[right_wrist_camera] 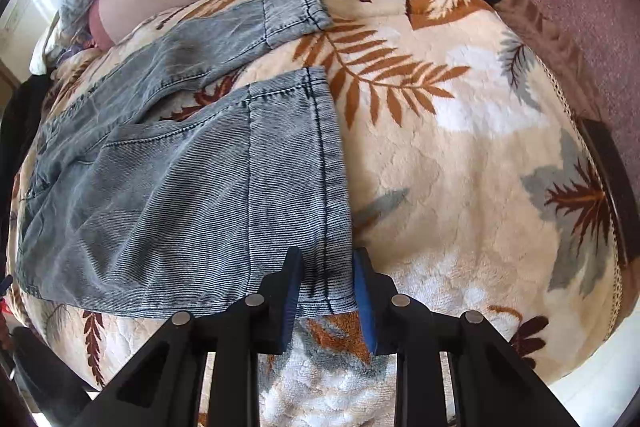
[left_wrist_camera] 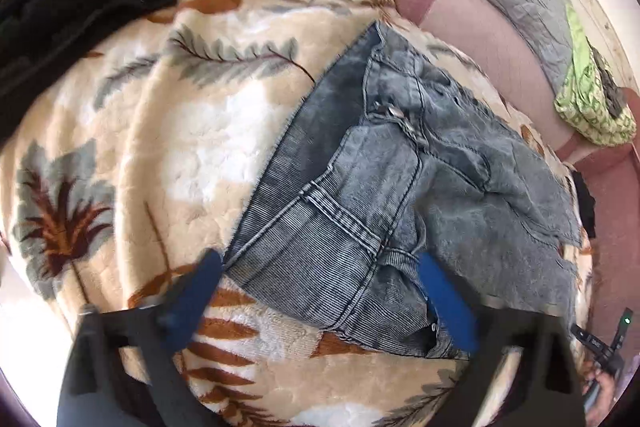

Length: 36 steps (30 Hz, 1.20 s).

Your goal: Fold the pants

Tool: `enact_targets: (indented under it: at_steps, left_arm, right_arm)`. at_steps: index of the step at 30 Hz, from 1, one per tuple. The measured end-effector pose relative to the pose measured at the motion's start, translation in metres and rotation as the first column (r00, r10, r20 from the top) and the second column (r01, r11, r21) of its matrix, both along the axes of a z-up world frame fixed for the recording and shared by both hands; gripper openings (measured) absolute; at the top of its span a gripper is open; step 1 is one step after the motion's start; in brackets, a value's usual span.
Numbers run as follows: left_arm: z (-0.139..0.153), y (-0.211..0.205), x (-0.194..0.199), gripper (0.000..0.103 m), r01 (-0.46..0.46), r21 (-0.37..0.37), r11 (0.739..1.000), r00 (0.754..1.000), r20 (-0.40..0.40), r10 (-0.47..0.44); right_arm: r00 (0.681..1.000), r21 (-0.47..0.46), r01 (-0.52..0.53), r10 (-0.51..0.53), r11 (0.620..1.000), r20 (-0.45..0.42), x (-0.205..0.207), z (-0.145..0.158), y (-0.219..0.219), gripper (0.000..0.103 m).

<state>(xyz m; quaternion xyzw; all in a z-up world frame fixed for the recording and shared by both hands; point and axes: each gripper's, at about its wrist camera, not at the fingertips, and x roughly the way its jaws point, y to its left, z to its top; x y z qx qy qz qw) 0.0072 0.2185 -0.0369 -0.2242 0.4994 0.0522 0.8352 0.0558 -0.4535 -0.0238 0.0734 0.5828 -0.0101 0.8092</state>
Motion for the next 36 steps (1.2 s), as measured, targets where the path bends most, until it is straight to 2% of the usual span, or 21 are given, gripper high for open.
enact_targets:
  at_steps: [1, 2, 6, 12, 15, 17, 18, 20, 21, 24, 28, 31, 32, 34, 35, 36]
  left_arm:
    - [-0.001, -0.001, 0.004, 0.052, 0.018, 0.002, 1.000, 1.000, -0.010, -0.018]
    - [-0.002, -0.003, 0.006, 0.048, 0.029, 0.007, 1.000, 0.999, -0.024, -0.029]
    - [-0.006, 0.001, 0.009, 0.048, 0.046, -0.015, 0.999, 0.998, -0.048, -0.046]
    - [0.001, 0.012, 0.013, 0.052, 0.023, 0.034, 0.999, 0.999, -0.024, -0.022]
    - [-0.004, 0.015, 0.016, 0.053, 0.035, 0.022, 0.999, 0.999, -0.036, -0.034]
    - [-0.008, 0.008, 0.016, 0.053, 0.065, 0.045, 0.997, 0.996, -0.059, -0.062]
    - [-0.008, 0.005, 0.016, 0.051, 0.080, 0.077, 0.994, 0.995, -0.067, -0.075]
    - [-0.008, 0.003, 0.016, 0.030, 0.079, 0.137, 0.987, 0.993, -0.101, -0.065]
    - [-0.009, 0.005, 0.016, 0.015, 0.069, 0.146, 0.987, 0.991, -0.122, -0.051]
    - [-0.011, 0.014, 0.019, 0.010, 0.077, 0.115, 0.990, 0.986, -0.159, -0.058]
    - [-0.002, 0.006, 0.024, 0.009, 0.142, 0.193, 0.971, 0.968, -0.231, -0.095]
    - [0.021, 0.003, 0.017, 0.009, 0.172, 0.231, 0.958, 0.968, -0.221, -0.121]
    - [0.029, 0.001, 0.013, 0.009, 0.181, 0.244, 0.953, 0.969, -0.210, -0.130]
    - [0.027, -0.003, 0.007, 0.009, 0.201, 0.267, 0.943, 0.962, -0.234, -0.138]
    - [0.018, -0.004, 0.007, 0.009, 0.213, 0.268, 0.940, 0.956, -0.258, -0.143]
    - [0.005, -0.004, 0.011, 0.010, 0.222, 0.274, 0.936, 0.947, -0.287, -0.141]
  right_arm:
    - [1.000, 0.001, 0.000, 0.000, 1.000, 0.000, 0.000, 0.000, -0.001, 0.027]
    - [1.000, -0.002, -0.003, 0.003, 1.000, 0.001, -0.001, 0.000, -0.001, 0.027]
    - [1.000, 0.010, 0.005, -0.005, 1.000, 0.003, -0.002, 0.000, -0.004, 0.027]
    - [1.000, 0.015, 0.005, -0.005, 1.000, 0.002, -0.001, -0.001, -0.003, 0.027]
    - [1.000, 0.016, 0.006, -0.006, 1.000, 0.000, -0.001, -0.002, -0.003, 0.027]
    - [1.000, 0.015, 0.006, -0.006, 1.000, -0.002, 0.000, -0.002, -0.003, 0.027]
    - [1.000, 0.015, 0.008, -0.008, 1.000, -0.003, 0.000, -0.002, -0.002, 0.027]
    - [1.000, 0.010, 0.005, -0.005, 1.000, -0.002, 0.001, -0.002, -0.002, 0.027]
    - [1.000, 0.004, -0.001, 0.001, 1.000, -0.004, 0.001, -0.001, -0.001, 0.027]
    - [1.000, -0.027, -0.023, 0.023, 0.999, -0.006, 0.002, 0.002, 0.003, 0.022]
    - [0.997, -0.101, -0.064, 0.068, 0.993, 0.032, -0.003, 0.026, 0.015, 0.020]
    - [0.992, -0.161, -0.081, 0.096, 0.984, 0.086, -0.018, 0.056, 0.017, 0.014]
    - [0.992, -0.166, -0.080, 0.096, 0.983, 0.086, -0.022, 0.057, 0.016, 0.014]
    - [0.995, -0.171, -0.089, 0.095, 0.981, 0.024, -0.024, 0.035, 0.010, 0.017]
    - [0.996, -0.170, -0.092, 0.088, 0.981, -0.032, -0.022, 0.012, 0.004, 0.020]
    - [0.997, -0.171, -0.078, 0.072, 0.982, -0.039, -0.023, 0.002, 0.000, 0.029]
